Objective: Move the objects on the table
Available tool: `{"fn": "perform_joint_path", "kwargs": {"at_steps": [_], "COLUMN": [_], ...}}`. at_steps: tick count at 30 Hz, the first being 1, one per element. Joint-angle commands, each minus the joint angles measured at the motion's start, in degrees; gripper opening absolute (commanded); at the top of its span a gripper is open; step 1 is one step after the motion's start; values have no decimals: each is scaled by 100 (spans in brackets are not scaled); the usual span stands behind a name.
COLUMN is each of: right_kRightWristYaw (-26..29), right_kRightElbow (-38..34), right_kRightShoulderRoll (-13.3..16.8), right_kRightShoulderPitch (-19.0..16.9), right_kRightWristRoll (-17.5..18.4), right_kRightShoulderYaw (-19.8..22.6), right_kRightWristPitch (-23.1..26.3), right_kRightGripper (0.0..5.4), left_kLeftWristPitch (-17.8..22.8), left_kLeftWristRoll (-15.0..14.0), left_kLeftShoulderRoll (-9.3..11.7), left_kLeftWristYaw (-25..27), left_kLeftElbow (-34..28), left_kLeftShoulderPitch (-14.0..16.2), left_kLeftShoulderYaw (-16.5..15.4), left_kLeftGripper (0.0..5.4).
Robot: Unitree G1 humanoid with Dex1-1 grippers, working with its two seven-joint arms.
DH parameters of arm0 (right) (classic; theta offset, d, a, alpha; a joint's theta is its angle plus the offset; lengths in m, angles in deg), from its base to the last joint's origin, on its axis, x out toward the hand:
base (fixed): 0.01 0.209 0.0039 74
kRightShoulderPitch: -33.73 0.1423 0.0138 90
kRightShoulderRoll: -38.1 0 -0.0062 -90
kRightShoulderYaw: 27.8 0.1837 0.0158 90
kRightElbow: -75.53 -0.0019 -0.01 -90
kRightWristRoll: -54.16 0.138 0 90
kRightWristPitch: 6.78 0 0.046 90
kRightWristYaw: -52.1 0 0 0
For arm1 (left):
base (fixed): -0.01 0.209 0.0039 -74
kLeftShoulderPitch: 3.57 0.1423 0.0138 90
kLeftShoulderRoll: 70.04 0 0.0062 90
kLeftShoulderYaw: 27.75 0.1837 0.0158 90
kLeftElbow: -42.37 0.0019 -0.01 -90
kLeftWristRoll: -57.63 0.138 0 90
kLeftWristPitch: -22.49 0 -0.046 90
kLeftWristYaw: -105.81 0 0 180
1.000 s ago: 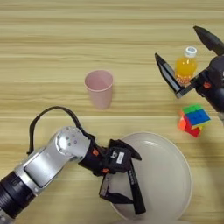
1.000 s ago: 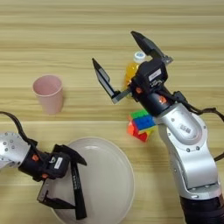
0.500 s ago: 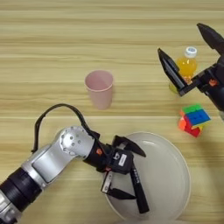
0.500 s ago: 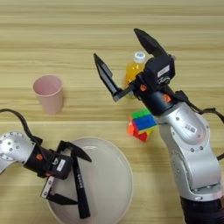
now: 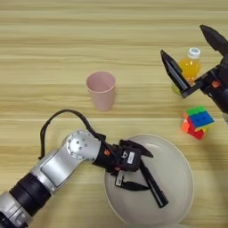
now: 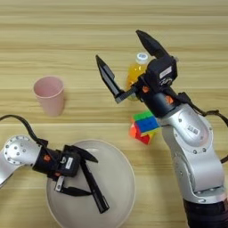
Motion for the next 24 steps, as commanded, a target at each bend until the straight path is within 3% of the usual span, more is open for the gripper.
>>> {"fn": "perform_joint_path", "kwargs": {"at_steps": [1,24], "right_kRightWristYaw": [17,35], "right_kRightElbow": [37,94], "right_kRightShoulderRoll": [17,-8], "right_kRightShoulderPitch": [87,91], "right_kRightWristRoll": [-10,42], "right_kRightShoulderYaw": [27,83], "right_kRightWristPitch": [-7,-61], "right_kRightGripper": [540,540], "left_kLeftWristPitch": [17,84], "left_kLeftWristRoll": [174,83], "left_kLeftShoulderRoll": [7,-24], "left_kLeftWristYaw": [-65,-67], "left_kLeftElbow": [138,138], "left_kLeftShoulderPitch": [65,75], "left_kLeftShoulderYaw": [-3,-109], "left_kLeftGripper": [345,138]}}
